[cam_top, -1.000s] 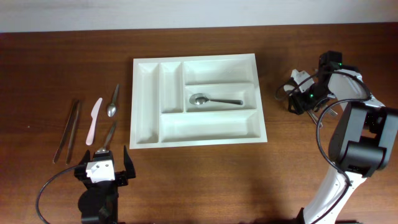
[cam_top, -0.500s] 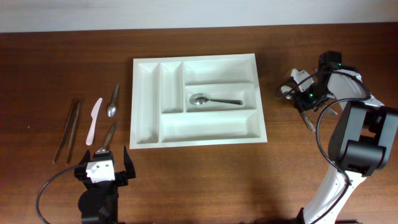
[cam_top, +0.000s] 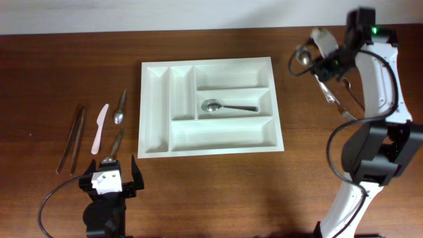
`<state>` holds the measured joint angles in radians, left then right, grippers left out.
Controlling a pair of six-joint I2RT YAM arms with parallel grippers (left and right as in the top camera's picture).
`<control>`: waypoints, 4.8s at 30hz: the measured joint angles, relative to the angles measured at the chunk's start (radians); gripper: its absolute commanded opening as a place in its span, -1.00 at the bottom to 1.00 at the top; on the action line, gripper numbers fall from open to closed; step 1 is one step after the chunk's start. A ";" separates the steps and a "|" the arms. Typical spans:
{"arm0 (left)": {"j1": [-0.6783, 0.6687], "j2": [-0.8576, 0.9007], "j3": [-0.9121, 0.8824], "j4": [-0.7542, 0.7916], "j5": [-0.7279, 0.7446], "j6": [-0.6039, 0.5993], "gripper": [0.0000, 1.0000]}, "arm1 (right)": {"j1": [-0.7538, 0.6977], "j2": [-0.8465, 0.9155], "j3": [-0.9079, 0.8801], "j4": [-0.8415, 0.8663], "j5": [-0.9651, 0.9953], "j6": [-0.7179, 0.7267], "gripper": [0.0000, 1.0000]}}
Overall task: Pack container
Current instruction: 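Place the second spoon in the tray's upper compartment, then move the right gripper to the right-side knife and grasp it, then lay the knife into the tray beside the spoons and release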
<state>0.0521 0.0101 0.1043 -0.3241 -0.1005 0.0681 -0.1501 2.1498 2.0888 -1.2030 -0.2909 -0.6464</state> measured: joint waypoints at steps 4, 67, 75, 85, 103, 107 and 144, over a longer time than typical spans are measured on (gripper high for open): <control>0.000 0.000 0.000 0.000 0.000 0.000 0.98 | 0.121 -0.020 0.112 -0.082 -0.042 -0.097 -0.92; 0.000 0.000 0.000 0.000 0.000 0.000 0.98 | -0.264 0.100 -0.090 -0.021 0.229 0.031 0.37; 0.000 0.000 0.000 0.000 0.000 0.000 0.99 | -0.249 0.177 -0.129 -0.004 0.167 -0.013 0.34; 0.000 0.000 0.000 0.000 0.000 0.000 0.99 | -0.249 0.201 -0.202 0.099 0.158 -0.028 -0.33; 0.000 0.000 0.000 0.000 0.000 0.000 0.98 | -0.231 0.206 -0.180 0.039 0.131 0.044 -0.92; 0.000 0.000 0.000 0.000 0.000 0.000 0.99 | -0.173 0.214 -0.026 -0.051 0.123 0.050 -0.92; 0.000 0.000 0.000 0.000 0.000 0.000 0.98 | 0.439 0.213 0.086 -0.206 0.013 -0.272 -0.93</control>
<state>0.0521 0.0101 0.1043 -0.3244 -0.1005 0.0681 0.2890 2.3631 2.1746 -1.4086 -0.2783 -0.9188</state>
